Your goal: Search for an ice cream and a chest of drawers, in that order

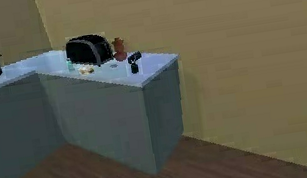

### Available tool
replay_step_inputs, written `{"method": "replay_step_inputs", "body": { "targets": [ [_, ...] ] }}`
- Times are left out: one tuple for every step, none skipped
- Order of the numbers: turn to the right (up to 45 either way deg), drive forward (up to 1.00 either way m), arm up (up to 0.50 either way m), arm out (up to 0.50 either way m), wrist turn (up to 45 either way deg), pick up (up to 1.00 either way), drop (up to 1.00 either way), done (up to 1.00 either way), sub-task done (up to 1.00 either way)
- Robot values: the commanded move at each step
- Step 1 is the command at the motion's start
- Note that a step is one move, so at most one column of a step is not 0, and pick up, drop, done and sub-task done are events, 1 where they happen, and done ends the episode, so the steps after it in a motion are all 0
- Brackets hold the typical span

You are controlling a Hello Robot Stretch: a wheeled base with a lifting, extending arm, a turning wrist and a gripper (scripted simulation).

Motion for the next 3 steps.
{"method": "replay_step_inputs", "body": {
  "targets": [
    [-18.0, 0.0, 0.0, 0.0, 0.0, 0.0, 0.0, 0.0, 0.0],
    [0.0, 0.75, 0.0, 0.0, 0.0, 0.0, 0.0, 0.0, 0.0],
    [0.0, 0.0, 0.0, 0.0, 0.0, 0.0, 0.0, 0.0, 1.0]
  ]
}}
